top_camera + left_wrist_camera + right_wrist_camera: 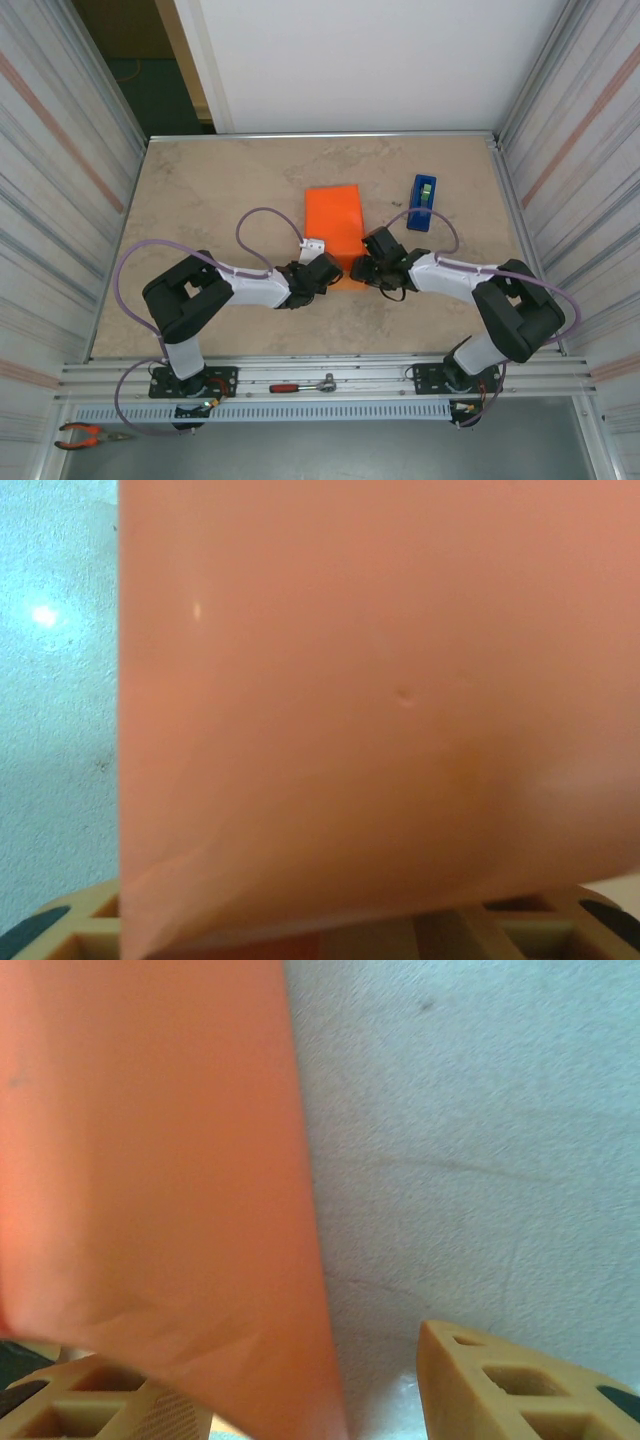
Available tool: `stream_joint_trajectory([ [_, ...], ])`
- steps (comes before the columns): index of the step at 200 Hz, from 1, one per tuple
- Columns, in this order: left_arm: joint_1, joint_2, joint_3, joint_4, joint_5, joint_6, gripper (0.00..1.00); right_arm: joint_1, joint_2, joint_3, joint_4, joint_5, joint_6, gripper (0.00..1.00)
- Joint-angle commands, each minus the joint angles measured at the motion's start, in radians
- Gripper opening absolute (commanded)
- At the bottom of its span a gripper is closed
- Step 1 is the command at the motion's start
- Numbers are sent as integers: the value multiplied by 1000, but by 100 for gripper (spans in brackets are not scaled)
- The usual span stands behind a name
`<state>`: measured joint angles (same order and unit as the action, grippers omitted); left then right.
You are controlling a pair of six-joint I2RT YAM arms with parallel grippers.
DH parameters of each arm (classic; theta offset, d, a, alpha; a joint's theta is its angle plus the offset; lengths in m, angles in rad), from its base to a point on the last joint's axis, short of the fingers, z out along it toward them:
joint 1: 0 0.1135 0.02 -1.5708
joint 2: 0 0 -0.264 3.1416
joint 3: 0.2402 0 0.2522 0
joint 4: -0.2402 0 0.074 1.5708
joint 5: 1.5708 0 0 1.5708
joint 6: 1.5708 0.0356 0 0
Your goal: Wrap the gift box in paper
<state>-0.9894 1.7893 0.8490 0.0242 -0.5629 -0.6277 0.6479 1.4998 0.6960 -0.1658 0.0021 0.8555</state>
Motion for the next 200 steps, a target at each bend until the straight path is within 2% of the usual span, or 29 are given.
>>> stream_joint_trajectory([
  [1,5,6,9,-3,-27,13,48,-14,31,54,-22,-5,-21,52],
  [35,5,5,12,-4,-27,12,48,-16,84,87,-10,-12,-24,47],
  [75,6,3,40,-33,24,29,49,-17,105,75,15,-22,-12,30],
  [89,6,-19,45,-45,59,29,50,-17,105,63,27,-23,-6,24],
  [112,17,-59,54,-103,132,6,51,-16,105,51,36,-25,-2,19],
  [149,20,-160,2,-127,157,-60,53,-16,107,44,45,-28,-1,10],
  [200,47,-241,-86,-99,150,-130,53,-17,105,38,47,-31,-3,6],
])
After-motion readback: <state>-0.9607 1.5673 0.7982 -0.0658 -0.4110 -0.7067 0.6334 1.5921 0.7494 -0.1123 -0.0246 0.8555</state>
